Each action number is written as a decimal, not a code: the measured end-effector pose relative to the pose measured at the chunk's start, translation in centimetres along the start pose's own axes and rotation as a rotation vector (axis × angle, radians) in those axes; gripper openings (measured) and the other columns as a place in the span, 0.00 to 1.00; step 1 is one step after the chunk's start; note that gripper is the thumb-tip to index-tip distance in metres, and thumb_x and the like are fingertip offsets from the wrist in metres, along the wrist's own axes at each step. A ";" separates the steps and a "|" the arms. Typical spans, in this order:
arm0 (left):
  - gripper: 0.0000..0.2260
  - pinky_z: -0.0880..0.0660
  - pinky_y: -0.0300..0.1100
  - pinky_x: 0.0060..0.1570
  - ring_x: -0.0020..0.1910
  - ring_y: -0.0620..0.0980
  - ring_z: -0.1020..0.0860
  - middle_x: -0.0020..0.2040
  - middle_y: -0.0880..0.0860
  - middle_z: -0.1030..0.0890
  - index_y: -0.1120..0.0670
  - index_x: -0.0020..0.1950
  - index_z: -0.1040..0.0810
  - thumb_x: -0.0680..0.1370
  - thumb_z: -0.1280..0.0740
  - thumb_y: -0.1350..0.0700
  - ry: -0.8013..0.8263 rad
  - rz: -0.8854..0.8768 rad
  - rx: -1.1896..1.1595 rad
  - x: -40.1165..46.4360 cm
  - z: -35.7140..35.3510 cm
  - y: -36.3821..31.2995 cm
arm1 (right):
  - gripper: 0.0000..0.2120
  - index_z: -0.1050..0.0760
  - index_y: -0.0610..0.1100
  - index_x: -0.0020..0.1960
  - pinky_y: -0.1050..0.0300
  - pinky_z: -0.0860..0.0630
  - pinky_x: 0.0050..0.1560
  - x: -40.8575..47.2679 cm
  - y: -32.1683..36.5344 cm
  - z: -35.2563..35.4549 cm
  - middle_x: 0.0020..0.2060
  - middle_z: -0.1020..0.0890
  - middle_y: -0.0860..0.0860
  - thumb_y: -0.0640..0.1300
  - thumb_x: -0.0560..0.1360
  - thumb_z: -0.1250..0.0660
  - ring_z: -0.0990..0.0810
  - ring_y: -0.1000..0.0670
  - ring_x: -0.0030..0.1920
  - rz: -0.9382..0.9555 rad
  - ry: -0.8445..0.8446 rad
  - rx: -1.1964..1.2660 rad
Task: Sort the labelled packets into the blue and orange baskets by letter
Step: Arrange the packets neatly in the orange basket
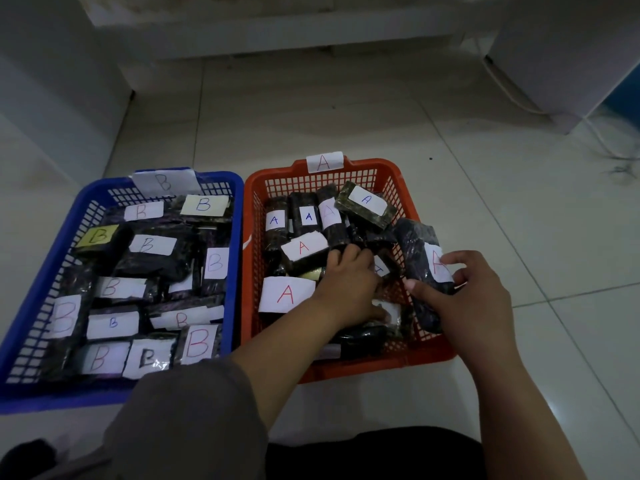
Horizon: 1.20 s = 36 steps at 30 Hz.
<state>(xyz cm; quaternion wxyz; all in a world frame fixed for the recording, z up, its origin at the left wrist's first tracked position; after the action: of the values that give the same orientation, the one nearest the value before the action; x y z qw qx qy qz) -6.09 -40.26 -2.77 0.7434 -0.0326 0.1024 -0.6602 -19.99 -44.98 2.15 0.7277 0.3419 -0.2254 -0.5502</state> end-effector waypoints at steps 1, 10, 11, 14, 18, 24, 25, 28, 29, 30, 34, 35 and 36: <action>0.24 0.44 0.49 0.59 0.61 0.54 0.40 0.59 0.52 0.32 0.53 0.53 0.19 0.70 0.33 0.36 -0.012 0.038 -0.003 -0.1 0.1 0.3 | 0.25 0.28 0.50 0.55 0.58 0.34 0.35 -0.1 0.1 0.0 0.44 0.25 0.48 0.52 0.63 0.22 0.25 0.48 0.44 0.005 -0.001 -0.013; 0.13 0.38 0.45 0.56 0.60 0.55 0.31 0.56 0.53 0.25 0.54 0.59 0.23 0.75 0.33 0.59 -0.200 0.048 0.005 -1.6 2.3 1.3 | 0.26 0.30 0.48 0.57 0.53 0.29 0.44 -1.1 1.5 -2.9 0.49 0.26 0.47 0.51 0.64 0.23 0.27 0.44 0.52 0.092 0.078 -0.387; 0.14 0.37 0.44 0.56 0.59 0.54 0.30 0.56 0.53 0.24 0.53 0.59 0.24 0.74 0.33 0.61 -0.208 0.055 -0.022 -2.0 2.6 1.6 | 0.26 0.30 0.47 0.58 0.53 0.29 0.45 -1.2 1.5 -3.2 0.51 0.25 0.46 0.51 0.65 0.24 0.27 0.44 0.54 0.092 0.077 -0.450; 0.19 0.33 0.45 0.55 0.58 0.54 0.29 0.56 0.52 0.24 0.52 0.59 0.23 0.70 0.29 0.63 -0.321 0.071 -0.020 -3.8 4.0 2.7 | 0.27 0.32 0.46 0.60 0.52 0.28 0.46 -1.5 1.8 -3.9 0.54 0.26 0.45 0.53 0.67 0.26 0.29 0.44 0.56 0.101 0.062 -0.612; 0.26 0.39 0.48 0.67 0.68 0.54 0.36 0.69 0.54 0.32 0.50 0.70 0.32 0.73 0.30 0.55 -0.363 0.253 -0.002 -5.8 4.4 5.5 | 0.31 0.34 0.47 0.63 0.52 0.28 0.49 -2.0 2.0 -4.8 0.55 0.25 0.45 0.58 0.67 0.27 0.28 0.44 0.56 0.134 0.082 -0.778; 0.20 0.34 0.47 0.62 0.65 0.54 0.34 0.66 0.53 0.29 0.49 0.67 0.29 0.76 0.34 0.60 -0.347 0.305 -0.092 -6.1 4.1 7.6 | 0.24 0.31 0.48 0.62 0.51 0.25 0.49 -2.4 0.8 -4.4 0.56 0.25 0.45 0.48 0.69 0.27 0.22 0.42 0.54 0.042 0.222 -0.574; 0.19 0.35 0.47 0.62 0.65 0.54 0.35 0.65 0.52 0.29 0.49 0.65 0.27 0.76 0.34 0.60 -0.356 0.320 -0.129 -6.0 4.2 8.1 | 0.24 0.32 0.48 0.62 0.51 0.25 0.48 -2.4 1.0 -4.6 0.56 0.25 0.45 0.46 0.69 0.27 0.22 0.42 0.53 0.051 0.216 -0.599; 0.17 0.34 0.47 0.62 0.64 0.55 0.33 0.64 0.54 0.29 0.49 0.63 0.27 0.75 0.33 0.61 -0.288 0.346 -0.306 -5.5 3.9 9.4 | 0.27 0.34 0.48 0.63 0.49 0.24 0.46 -2.5 1.6 -5.3 0.55 0.26 0.44 0.44 0.68 0.27 0.21 0.41 0.51 0.052 0.220 -0.642; 0.17 0.32 0.46 0.60 0.62 0.55 0.30 0.62 0.54 0.27 0.49 0.62 0.27 0.75 0.33 0.61 -0.257 0.339 -0.372 -5.3 3.7 9.7 | 0.27 0.34 0.48 0.63 0.49 0.23 0.47 -2.4 1.6 -5.4 0.55 0.26 0.44 0.44 0.68 0.26 0.21 0.42 0.51 0.048 0.230 -0.637; 0.18 0.30 0.47 0.57 0.59 0.55 0.28 0.60 0.54 0.26 0.49 0.62 0.28 0.74 0.32 0.62 -0.233 0.334 -0.419 -5.2 3.6 9.8 | 0.28 0.34 0.48 0.63 0.50 0.23 0.48 -2.2 1.4 -5.4 0.55 0.25 0.44 0.43 0.67 0.26 0.22 0.42 0.51 0.038 0.243 -0.625; 0.25 0.30 0.42 0.52 0.56 0.48 0.27 0.59 0.50 0.25 0.50 0.66 0.32 0.72 0.28 0.61 -0.234 0.339 -0.613 -5.2 4.1 10.7 | 0.23 0.30 0.47 0.60 0.53 0.25 0.47 -1.9 0.4 -5.0 0.53 0.23 0.44 0.44 0.67 0.25 0.22 0.42 0.51 0.002 0.277 -0.518; 0.28 0.31 0.39 0.52 0.56 0.46 0.28 0.58 0.48 0.26 0.50 0.67 0.33 0.71 0.27 0.61 -0.233 0.339 -0.689 -5.3 4.1 10.7 | 0.20 0.27 0.46 0.58 0.53 0.26 0.47 -1.8 0.3 -4.7 0.53 0.22 0.43 0.45 0.68 0.26 0.22 0.42 0.51 -0.006 0.258 -0.472; 0.31 0.33 0.37 0.51 0.56 0.44 0.29 0.57 0.46 0.27 0.50 0.68 0.34 0.69 0.25 0.61 -0.233 0.336 -0.739 -5.4 4.2 10.6 | 0.18 0.25 0.46 0.57 0.55 0.28 0.46 -1.6 0.4 -4.3 0.52 0.21 0.43 0.45 0.69 0.27 0.22 0.42 0.51 0.004 0.215 -0.425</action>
<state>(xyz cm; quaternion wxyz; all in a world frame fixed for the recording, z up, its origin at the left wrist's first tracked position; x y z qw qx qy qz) 4.45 -33.98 -0.06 0.7856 -0.3543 0.2512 -0.4407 -17.17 -42.28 -0.37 0.8044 0.2370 -0.0263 -0.5442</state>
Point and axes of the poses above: each hand's wrist, its own x-axis towards the middle knuckle, its own z-axis out of the back of the hand, y = z × x, the point moved 7 cm from there along x, towards the middle knuckle
